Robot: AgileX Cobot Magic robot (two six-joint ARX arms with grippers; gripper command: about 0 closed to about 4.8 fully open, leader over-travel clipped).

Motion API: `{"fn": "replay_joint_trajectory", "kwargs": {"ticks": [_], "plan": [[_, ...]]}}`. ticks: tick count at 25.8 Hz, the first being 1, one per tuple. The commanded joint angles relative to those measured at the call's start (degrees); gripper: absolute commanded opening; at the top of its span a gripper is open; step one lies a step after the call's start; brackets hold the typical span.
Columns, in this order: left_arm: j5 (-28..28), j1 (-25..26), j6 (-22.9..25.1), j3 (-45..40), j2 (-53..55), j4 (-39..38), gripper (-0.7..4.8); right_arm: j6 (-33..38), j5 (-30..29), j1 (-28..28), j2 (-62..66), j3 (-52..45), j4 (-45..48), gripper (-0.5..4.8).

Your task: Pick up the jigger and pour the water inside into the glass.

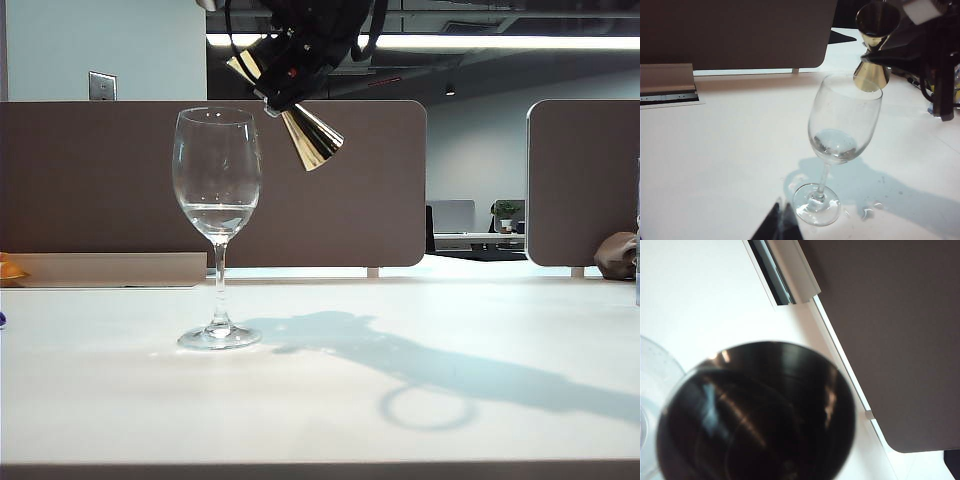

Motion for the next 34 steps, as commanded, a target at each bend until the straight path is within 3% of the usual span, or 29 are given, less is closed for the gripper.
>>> {"fn": "replay_joint_trajectory", "kwargs": {"ticks": [1, 34], "plan": [[-0.13, 0.11, 0.26, 0.52, -0.02, 0.76, -0.06, -0.98, 1.07, 0.00, -0.35, 0.28, 0.61, -0.01], [-0.13, 0.09, 1.55, 0.50, -0.02, -1.38, -0.06, -17.25, 5.95, 0.07, -0.35, 0.28, 1.68, -0.01]]}}
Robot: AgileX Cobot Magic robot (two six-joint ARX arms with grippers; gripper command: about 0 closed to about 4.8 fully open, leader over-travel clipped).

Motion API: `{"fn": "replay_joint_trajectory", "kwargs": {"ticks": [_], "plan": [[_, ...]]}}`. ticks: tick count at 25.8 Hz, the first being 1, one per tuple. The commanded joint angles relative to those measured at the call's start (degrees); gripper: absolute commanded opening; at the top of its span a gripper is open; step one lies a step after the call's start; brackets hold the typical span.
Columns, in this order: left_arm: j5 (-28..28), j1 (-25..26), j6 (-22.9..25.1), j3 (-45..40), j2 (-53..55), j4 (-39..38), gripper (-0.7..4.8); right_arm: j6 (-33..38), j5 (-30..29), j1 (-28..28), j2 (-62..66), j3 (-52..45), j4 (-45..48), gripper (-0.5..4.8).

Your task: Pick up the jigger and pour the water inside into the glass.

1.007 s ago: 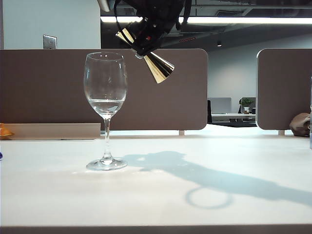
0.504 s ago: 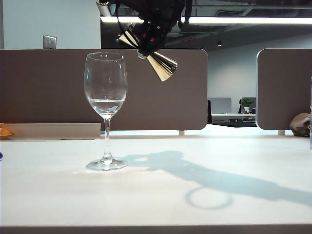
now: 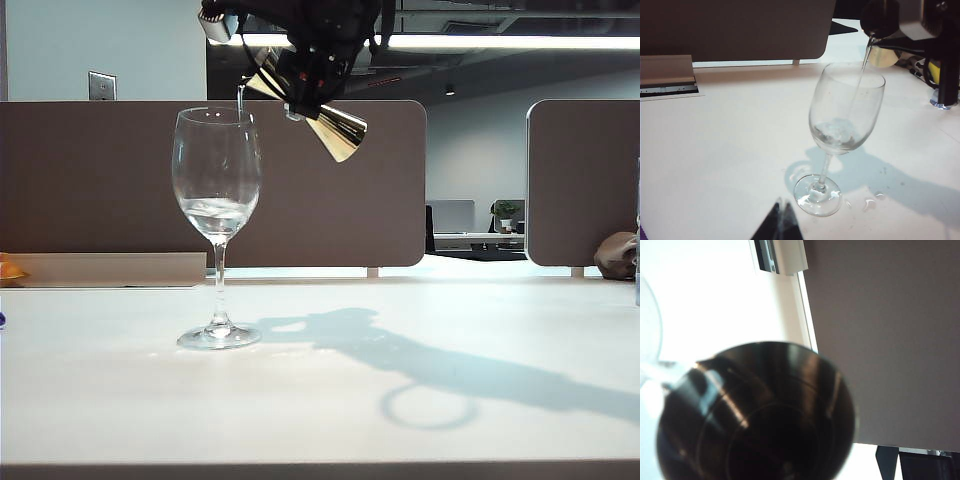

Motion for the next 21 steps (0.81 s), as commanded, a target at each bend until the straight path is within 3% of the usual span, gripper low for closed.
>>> {"fn": "replay_joint_trajectory", "kwargs": {"ticks": [1, 21], "plan": [[-0.13, 0.09, 0.31, 0.50, -0.02, 0.52, -0.06, -0.98, 0.39, 0.11, -0.35, 0.28, 2.43, -0.01], [-0.11, 0.09, 1.40, 0.50, -0.02, 0.68, -0.06, -13.81, 0.81, 1.20, -0.37, 0.92, 5.81, -0.01]]}}
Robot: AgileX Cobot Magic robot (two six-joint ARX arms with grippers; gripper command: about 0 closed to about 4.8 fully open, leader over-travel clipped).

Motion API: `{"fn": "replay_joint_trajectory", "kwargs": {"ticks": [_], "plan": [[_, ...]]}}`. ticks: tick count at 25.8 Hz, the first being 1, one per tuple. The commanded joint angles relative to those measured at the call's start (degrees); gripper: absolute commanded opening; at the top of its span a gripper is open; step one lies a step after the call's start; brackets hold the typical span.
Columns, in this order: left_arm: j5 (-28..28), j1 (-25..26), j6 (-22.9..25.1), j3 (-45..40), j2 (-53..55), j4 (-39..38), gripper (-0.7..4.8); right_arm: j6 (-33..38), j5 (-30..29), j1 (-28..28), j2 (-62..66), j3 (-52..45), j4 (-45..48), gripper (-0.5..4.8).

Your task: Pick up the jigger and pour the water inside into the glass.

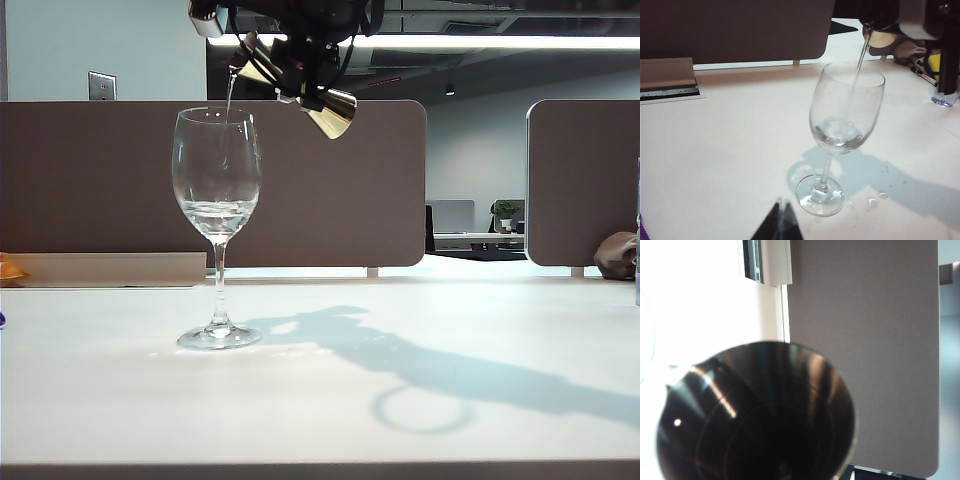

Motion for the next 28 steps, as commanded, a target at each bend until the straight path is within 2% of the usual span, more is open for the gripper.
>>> {"fn": "replay_joint_trajectory", "kwargs": {"ticks": [1, 12, 16, 23, 28], "plan": [[-0.11, 0.09, 0.31, 0.50, -0.02, 0.61, -0.06, -3.65, 0.26, 0.20, -0.39, 0.39, 2.38, -0.01], [-0.11, 0.09, 0.52, 0.50, -0.02, 0.63, -0.06, -11.78, -0.68, 0.20, -0.39, 0.39, 9.92, -0.01], [-0.11, 0.09, 2.05, 0.50, -0.02, 0.70, -0.06, -15.58, -1.90, 0.20, -0.39, 0.37, 10.08, -0.01], [-0.11, -0.02, 2.03, 0.50, -0.02, 0.72, -0.06, -22.58, -1.84, 0.20, -0.39, 0.37, 10.88, -0.01], [-0.09, -0.02, 2.01, 0.50, -0.02, 0.72, -0.06, -24.44, -1.88, 0.22, -0.42, 0.39, 11.06, -0.01]]}}
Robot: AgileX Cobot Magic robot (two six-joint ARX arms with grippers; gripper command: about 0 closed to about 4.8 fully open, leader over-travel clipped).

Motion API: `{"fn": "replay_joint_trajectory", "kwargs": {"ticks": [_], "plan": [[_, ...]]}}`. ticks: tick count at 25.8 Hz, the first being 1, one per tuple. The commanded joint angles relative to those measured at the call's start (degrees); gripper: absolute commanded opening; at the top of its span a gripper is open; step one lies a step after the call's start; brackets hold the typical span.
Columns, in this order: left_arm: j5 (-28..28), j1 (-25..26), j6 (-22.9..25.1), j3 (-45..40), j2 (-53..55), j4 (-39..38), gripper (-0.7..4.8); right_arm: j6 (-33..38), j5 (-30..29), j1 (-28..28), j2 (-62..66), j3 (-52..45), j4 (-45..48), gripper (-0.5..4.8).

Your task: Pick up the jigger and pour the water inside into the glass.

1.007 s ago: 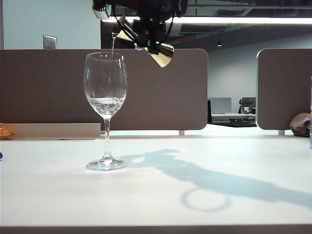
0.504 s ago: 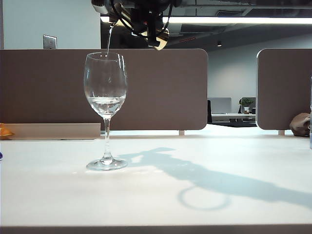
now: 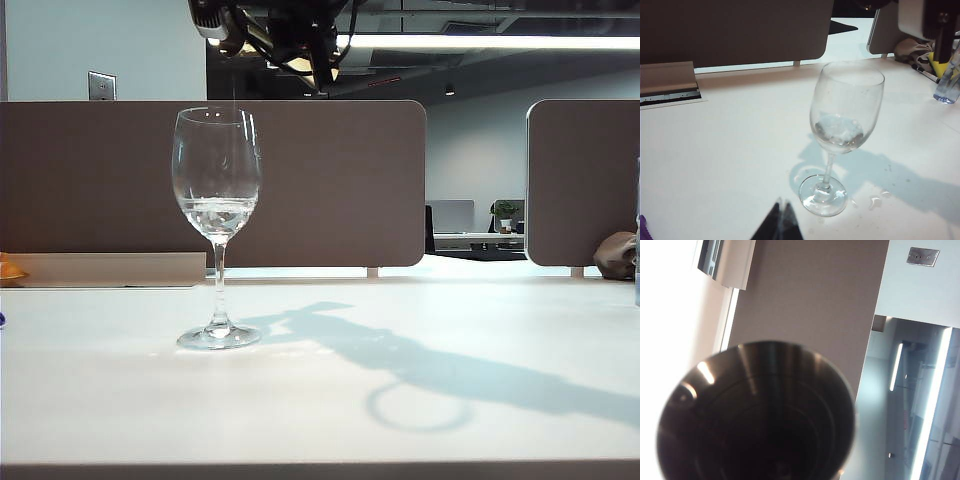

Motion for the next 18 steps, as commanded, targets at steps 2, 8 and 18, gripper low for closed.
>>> {"fn": "replay_joint_trajectory", "kwargs": {"ticks": [2, 8, 18], "plan": [[0.02, -0.04, 0.44, 0.50, 0.00, 0.57, -0.06, -2.64, -0.20, 0.15, -0.42, 0.37, 1.90, -0.01], [0.39, -1.75, 0.50, 0.50, 0.00, 0.52, -0.06, -3.45, -0.22, 0.39, -0.42, 0.35, 4.44, -0.01], [0.35, -2.08, 0.96, 0.50, 0.00, 0.31, -0.06, 39.41, 8.17, -0.04, -3.13, 0.24, 2.71, -0.01]]}}
